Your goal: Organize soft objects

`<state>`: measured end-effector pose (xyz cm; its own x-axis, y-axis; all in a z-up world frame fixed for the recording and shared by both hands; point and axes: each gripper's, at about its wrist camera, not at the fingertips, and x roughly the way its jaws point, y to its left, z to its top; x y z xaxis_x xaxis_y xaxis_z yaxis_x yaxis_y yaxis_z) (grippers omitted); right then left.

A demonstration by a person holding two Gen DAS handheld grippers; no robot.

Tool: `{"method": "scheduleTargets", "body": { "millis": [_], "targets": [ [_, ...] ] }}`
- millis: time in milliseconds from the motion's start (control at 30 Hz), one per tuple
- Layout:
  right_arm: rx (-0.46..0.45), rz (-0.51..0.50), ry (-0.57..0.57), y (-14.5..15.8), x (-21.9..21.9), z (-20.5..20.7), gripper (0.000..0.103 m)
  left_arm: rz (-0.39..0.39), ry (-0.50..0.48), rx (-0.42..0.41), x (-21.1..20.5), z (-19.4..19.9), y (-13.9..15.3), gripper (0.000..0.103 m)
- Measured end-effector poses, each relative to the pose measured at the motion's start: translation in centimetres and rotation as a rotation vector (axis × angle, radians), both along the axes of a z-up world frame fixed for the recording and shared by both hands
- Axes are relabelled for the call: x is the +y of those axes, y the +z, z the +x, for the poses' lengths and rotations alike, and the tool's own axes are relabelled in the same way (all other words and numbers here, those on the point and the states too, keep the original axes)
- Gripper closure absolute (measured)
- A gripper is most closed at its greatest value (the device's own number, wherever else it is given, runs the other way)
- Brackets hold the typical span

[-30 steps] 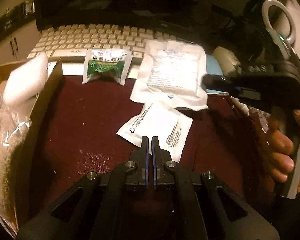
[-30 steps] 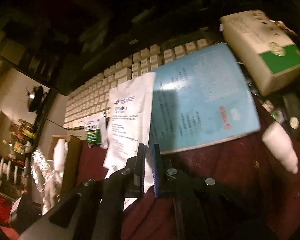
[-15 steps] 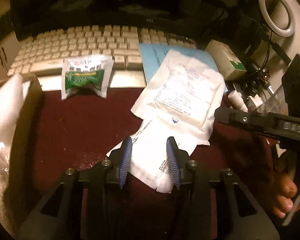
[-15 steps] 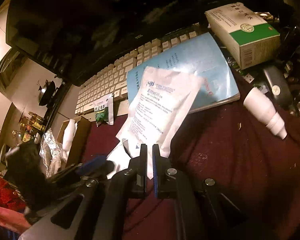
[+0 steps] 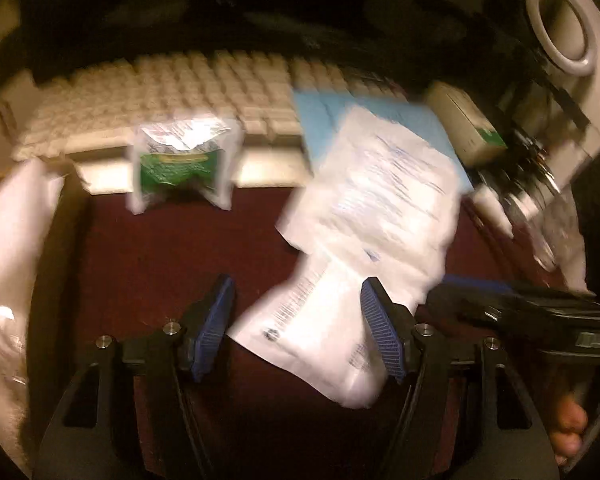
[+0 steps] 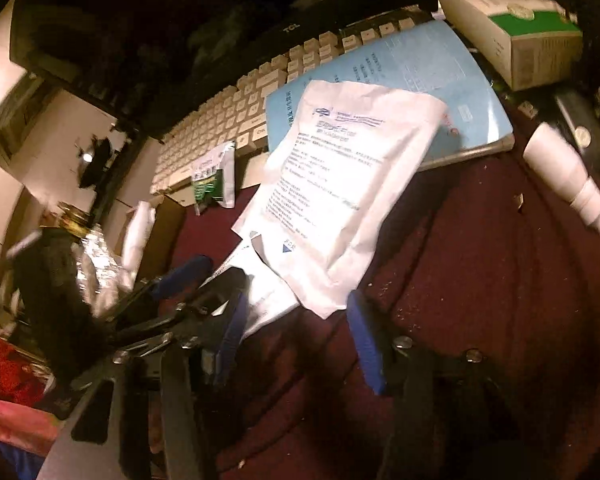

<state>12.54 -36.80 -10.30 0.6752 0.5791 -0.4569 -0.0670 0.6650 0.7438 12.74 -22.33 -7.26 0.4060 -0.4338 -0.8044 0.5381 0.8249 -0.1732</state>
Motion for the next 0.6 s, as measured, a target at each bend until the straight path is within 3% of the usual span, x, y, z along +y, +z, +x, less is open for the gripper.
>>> {"method": "scheduleTargets", "body": {
  "millis": [100,267,467,600],
  "targets": [
    [0.009,-0.036,0.002,-0.1,0.4,-0.7,0.077,-0.035,-0.071,0.049,-0.2,-0.9,0.2,0.037],
    [0.008,0.042,0.03,-1.0,0.3,-1.8,0.088,-0.001,-0.094,0.002,-0.8,-2.0,0.2,0.036],
    [0.013,0.07,0.063,-1.2,0.4,-1.2,0.089,-0.06,-0.068,0.033,-0.1,-2.2,0.0,0.036],
    [0.009,0.082,0.05,-1.2,0.0,-1.5,0.087,-0.05,-0.056,0.027,0.0,-2.3,0.0,0.036]
  ]
}}
